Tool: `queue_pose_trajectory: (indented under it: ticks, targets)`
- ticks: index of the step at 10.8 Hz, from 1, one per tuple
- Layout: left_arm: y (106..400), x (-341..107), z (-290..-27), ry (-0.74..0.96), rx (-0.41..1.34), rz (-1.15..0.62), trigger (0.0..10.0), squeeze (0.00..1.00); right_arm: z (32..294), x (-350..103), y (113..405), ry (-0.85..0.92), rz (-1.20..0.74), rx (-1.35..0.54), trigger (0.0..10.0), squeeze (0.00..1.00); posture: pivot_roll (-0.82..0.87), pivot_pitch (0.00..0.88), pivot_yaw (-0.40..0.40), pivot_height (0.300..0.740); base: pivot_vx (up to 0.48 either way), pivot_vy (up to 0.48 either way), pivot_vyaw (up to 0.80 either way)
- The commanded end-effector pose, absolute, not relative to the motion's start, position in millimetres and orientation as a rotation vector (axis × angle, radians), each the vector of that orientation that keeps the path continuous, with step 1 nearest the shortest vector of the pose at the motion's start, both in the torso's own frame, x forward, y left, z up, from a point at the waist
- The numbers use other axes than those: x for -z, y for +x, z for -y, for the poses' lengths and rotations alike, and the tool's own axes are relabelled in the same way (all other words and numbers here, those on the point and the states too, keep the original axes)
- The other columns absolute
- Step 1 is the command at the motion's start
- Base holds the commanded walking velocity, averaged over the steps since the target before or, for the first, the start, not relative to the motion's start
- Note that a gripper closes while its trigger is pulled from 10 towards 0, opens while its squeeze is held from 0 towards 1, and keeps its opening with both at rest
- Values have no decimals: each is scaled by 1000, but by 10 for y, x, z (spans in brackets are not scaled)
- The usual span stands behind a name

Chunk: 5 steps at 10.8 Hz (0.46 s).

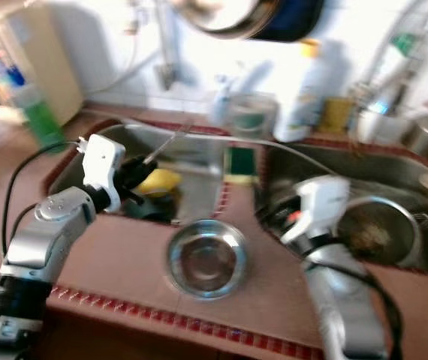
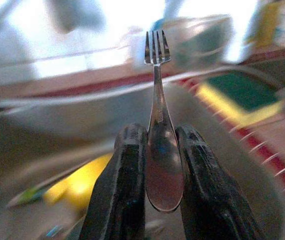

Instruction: Kitchen organization

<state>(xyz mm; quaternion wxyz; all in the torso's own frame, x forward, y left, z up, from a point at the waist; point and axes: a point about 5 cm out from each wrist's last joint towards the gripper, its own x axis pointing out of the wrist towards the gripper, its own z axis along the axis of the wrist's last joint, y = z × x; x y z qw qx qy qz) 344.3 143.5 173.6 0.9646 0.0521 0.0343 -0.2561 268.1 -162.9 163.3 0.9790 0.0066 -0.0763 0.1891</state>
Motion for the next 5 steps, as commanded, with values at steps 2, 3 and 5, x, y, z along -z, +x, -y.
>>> queue_pose_trajectory:
  ticks: [2, 3, 5]
  targets:
    - [3530, -1773, -1543, 131, 455, -93, 10000, 0, 1573, -1691, 2580, 12, 145, -468, 10000, 0, -228, 42, 39, 740, 0, 0, 0]
    - [3562, -1774, -1552, 163, 443, -96, 10000, 0, 1572, -1693, 2542, -16, 140, -484, 10000, 0, -235, 51, 41, 740, 0, 0, 0]
    - [3604, -1747, -1553, 179, 433, -118, 10000, 0, 1560, -1701, 2480, -13, 131, -511, 10000, 0, -246, 68, 43, 740, 0, 0, 0]
